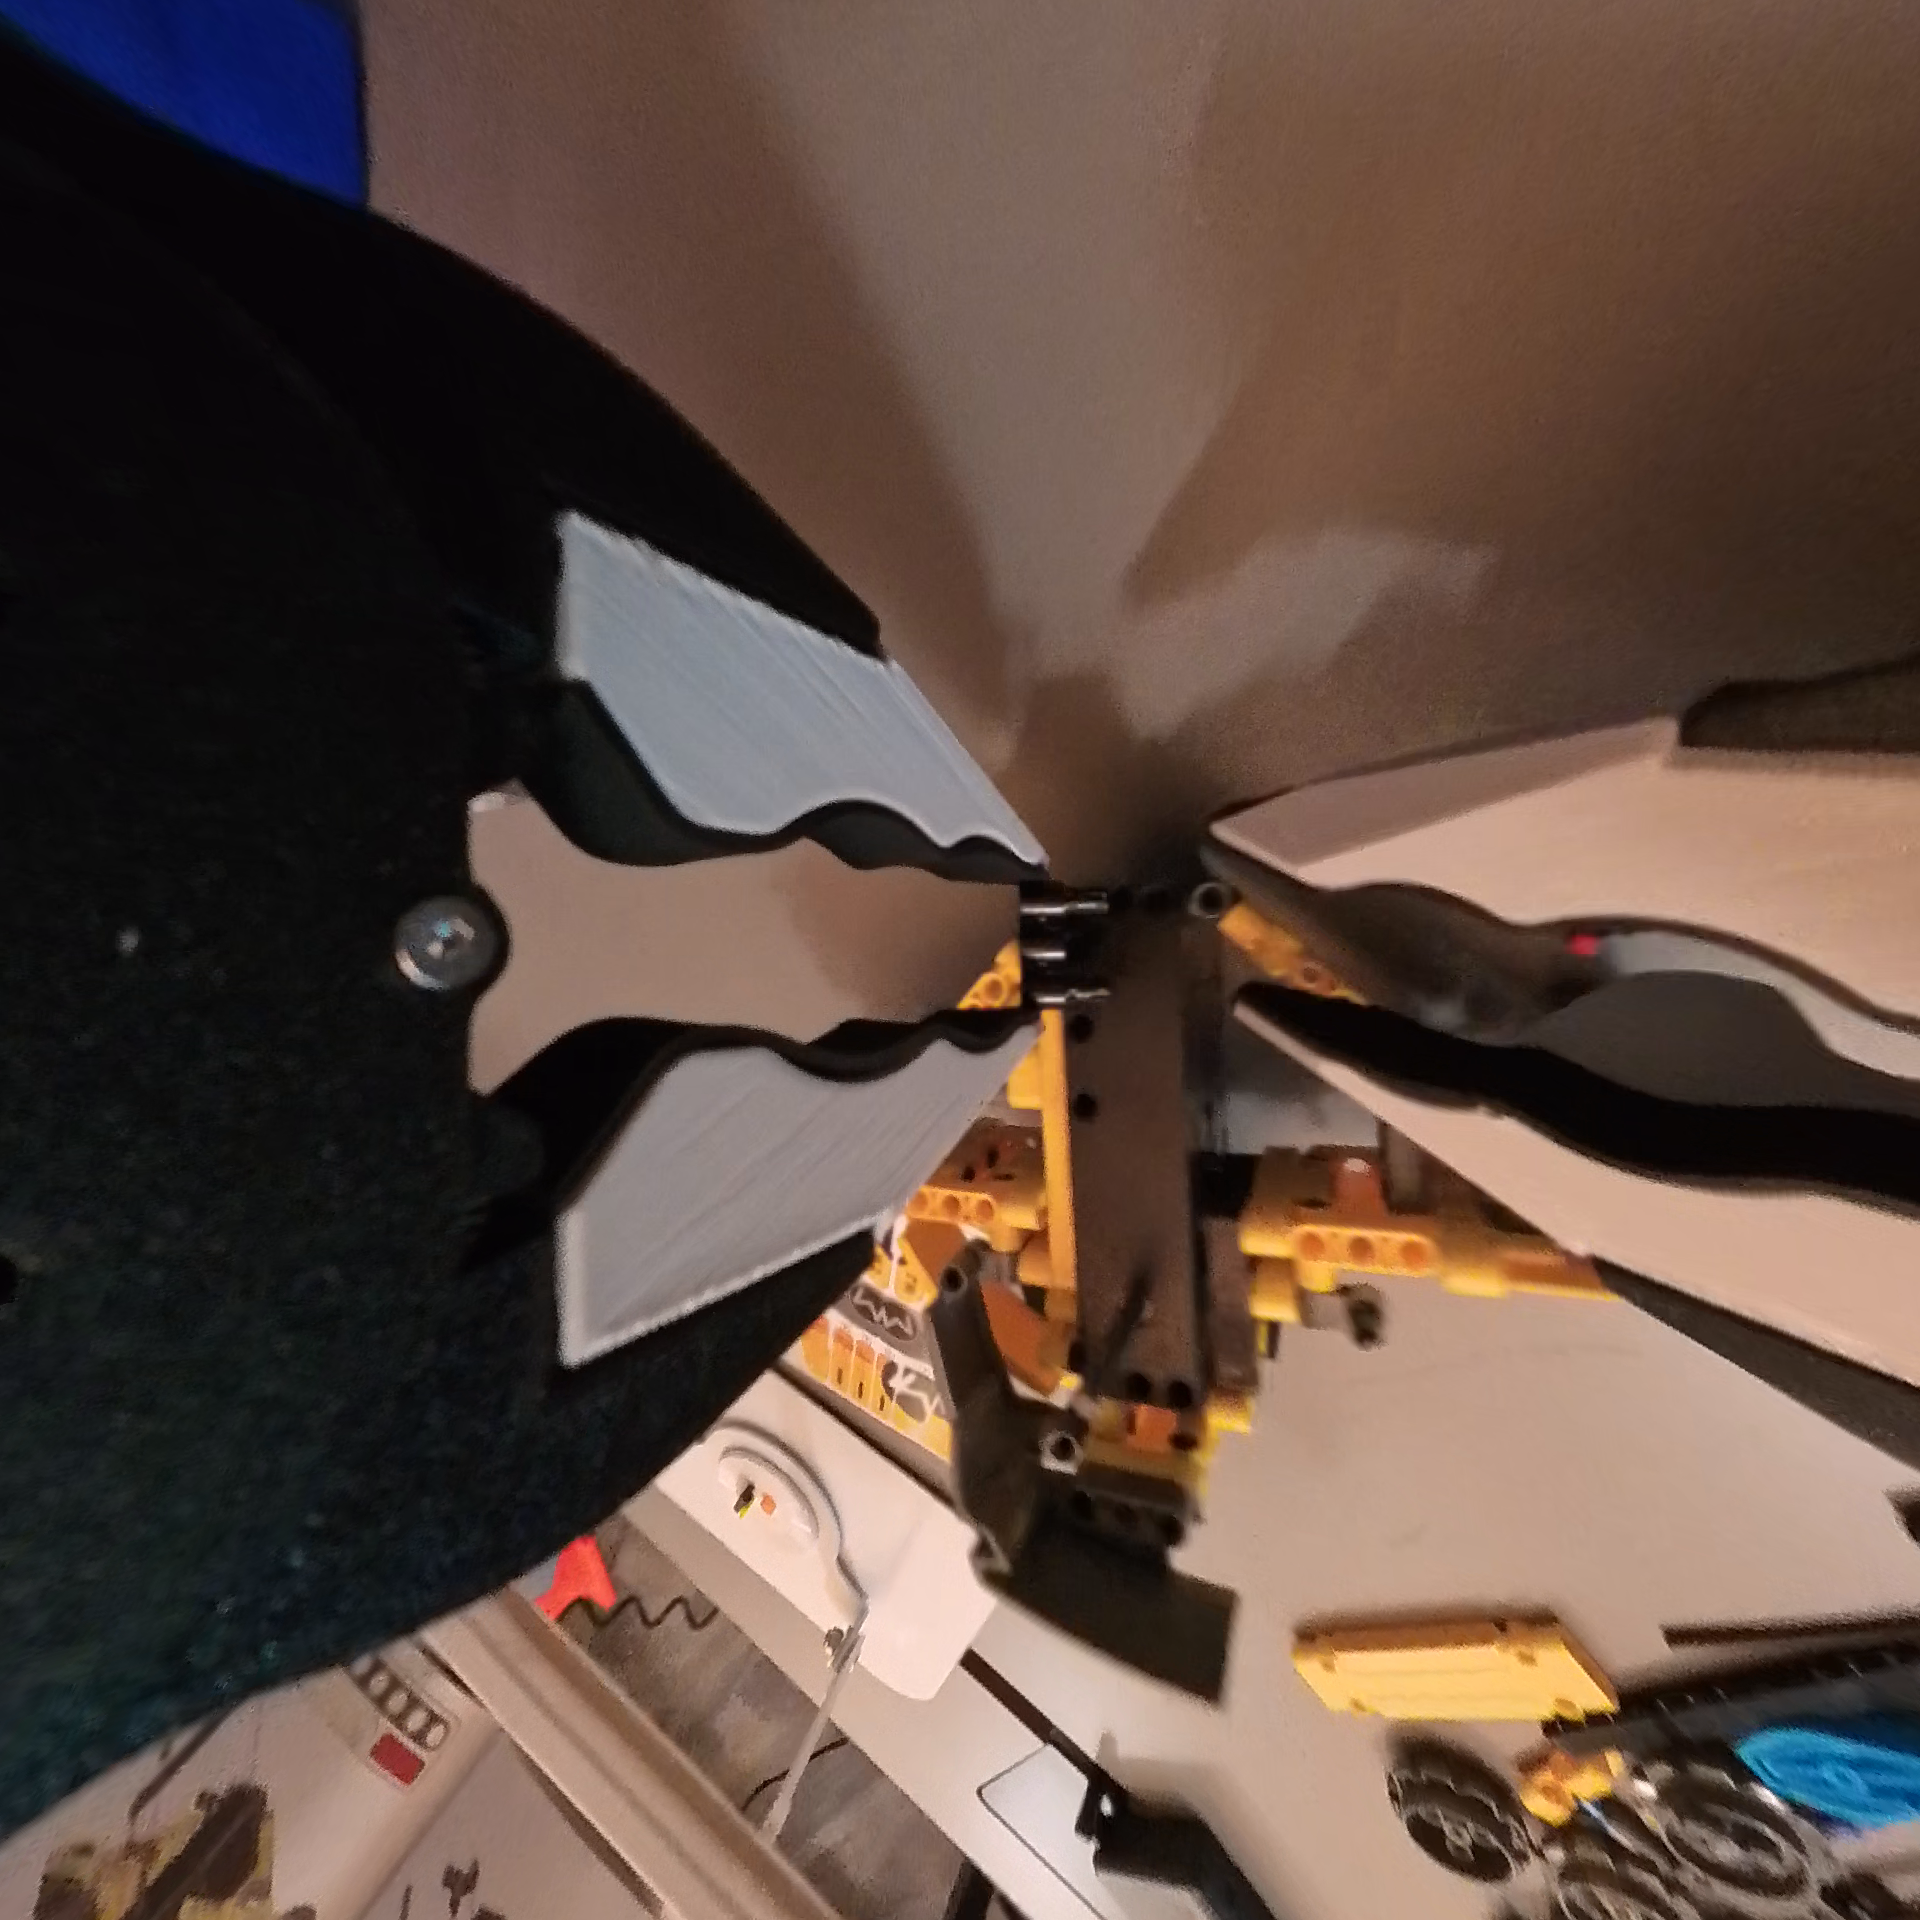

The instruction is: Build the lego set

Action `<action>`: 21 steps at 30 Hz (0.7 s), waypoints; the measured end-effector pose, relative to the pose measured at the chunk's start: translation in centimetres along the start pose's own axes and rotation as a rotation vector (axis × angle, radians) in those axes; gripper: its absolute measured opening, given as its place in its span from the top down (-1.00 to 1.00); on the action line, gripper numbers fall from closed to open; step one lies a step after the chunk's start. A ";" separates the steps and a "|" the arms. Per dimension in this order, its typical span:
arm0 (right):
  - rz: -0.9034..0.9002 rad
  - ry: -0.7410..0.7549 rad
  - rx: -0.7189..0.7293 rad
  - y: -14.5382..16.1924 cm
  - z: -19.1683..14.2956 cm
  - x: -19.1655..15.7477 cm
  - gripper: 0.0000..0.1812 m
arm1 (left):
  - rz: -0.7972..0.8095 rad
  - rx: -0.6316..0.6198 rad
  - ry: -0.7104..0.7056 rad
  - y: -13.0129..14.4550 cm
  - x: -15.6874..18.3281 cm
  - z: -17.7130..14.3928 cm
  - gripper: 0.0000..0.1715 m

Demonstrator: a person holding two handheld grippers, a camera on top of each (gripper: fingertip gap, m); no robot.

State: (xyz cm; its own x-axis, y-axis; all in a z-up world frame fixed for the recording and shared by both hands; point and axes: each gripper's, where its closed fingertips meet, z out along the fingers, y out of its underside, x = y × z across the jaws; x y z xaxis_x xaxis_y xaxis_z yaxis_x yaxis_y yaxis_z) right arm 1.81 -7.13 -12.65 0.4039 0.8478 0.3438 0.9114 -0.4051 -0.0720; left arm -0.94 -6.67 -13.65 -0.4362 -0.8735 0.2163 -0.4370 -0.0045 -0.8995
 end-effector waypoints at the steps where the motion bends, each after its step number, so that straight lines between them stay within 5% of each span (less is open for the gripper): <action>1: 0.014 0.017 0.033 -0.5 -0.5 0.0 0.75 | -0.014 0.060 0.023 -0.8 0.2 -0.6 0.67; 8: 0.060 0.209 0.279 -4.6 -4.5 0.9 0.75 | -0.350 0.319 0.468 -4.8 3.1 -3.6 0.61; 16: 0.037 0.309 0.380 -6.8 -5.4 0.5 0.75 | -0.449 0.387 0.601 -5.8 3.4 -4.5 0.79; 21: 0.127 0.275 0.577 -8.3 -6.9 0.5 0.75 | -0.529 0.436 0.798 -6.7 4.4 -6.1 0.80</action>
State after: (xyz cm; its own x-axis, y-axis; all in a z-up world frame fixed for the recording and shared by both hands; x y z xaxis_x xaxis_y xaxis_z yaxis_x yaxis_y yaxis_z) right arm -6.07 -5.70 -5.42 0.5467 0.6554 0.5211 0.7841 -0.1826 -0.5931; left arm -4.76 -7.51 -4.39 -0.7333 -0.1356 0.6663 -0.4711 -0.6053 -0.6416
